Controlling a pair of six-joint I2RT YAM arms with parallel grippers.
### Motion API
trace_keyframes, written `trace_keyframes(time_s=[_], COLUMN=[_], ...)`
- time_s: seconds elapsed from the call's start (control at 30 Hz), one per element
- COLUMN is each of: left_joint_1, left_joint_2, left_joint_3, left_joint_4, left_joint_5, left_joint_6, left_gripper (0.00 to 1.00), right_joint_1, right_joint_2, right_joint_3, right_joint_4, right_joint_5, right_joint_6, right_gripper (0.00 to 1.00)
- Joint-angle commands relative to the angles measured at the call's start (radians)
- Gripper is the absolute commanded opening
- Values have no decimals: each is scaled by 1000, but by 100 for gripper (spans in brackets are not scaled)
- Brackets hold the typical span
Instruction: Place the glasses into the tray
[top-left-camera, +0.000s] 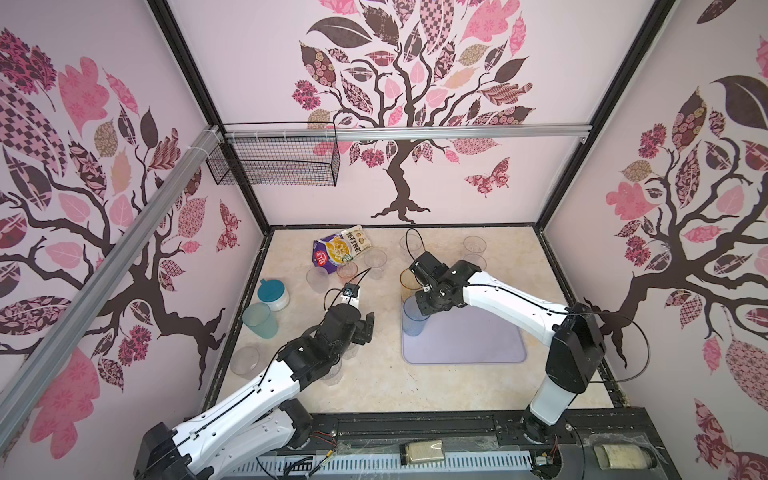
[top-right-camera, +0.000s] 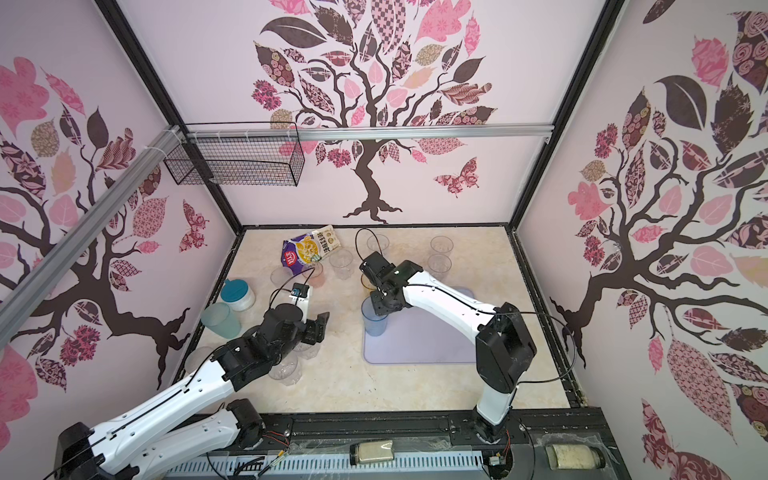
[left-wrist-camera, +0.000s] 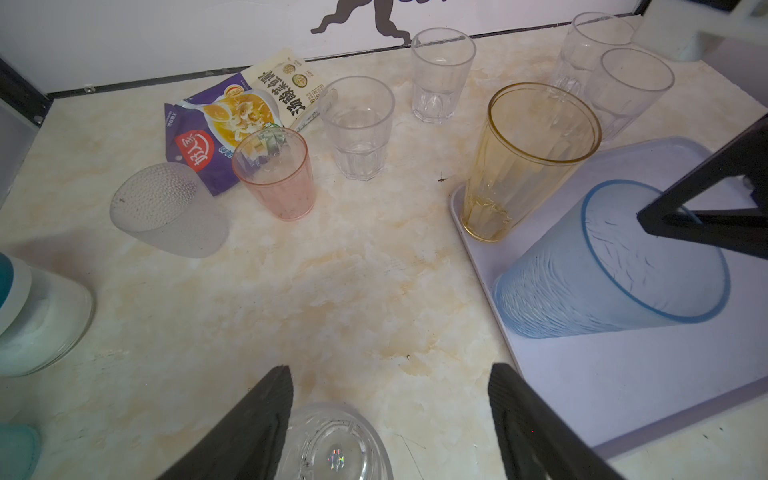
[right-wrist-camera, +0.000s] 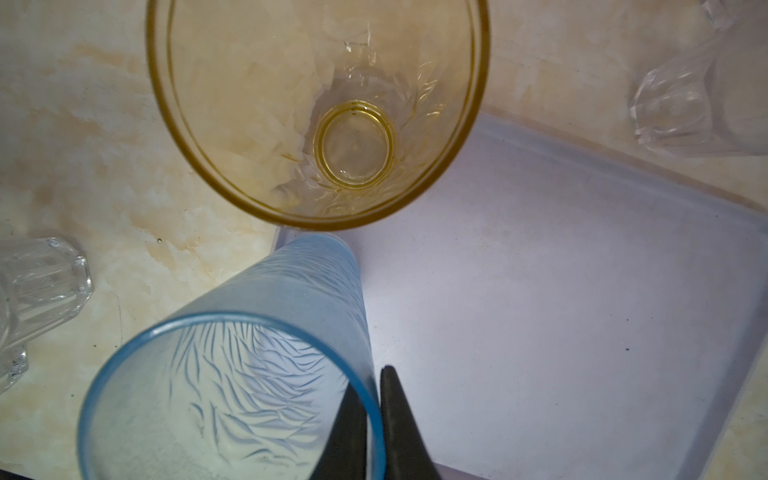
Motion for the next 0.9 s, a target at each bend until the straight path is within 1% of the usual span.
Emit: trace_keyframes(time_s=[0.0, 0.17, 0.57, 0.87], left_joint_1=[5, 6, 9, 78], left_joint_2=[-11, -15, 46, 42], left_joint_3=[-17, -18, 38, 101], left_joint_4=[-9, -12, -34, -59], left_joint_5=[-16, -24, 25, 112], left_joint_6=[-7, -16, -30, -36], left_gripper=[78, 78, 78, 78], right_joint_1=[1, 1, 1, -29], right_joint_2=[34, 39, 36, 30], right_joint_3=[41, 55, 73, 67], right_joint_4=[-30, -28, -22, -8], right_joint_5=[39, 48, 14, -35], right_joint_6=[-14, -15, -15, -9], right_gripper=[17, 22, 27, 28])
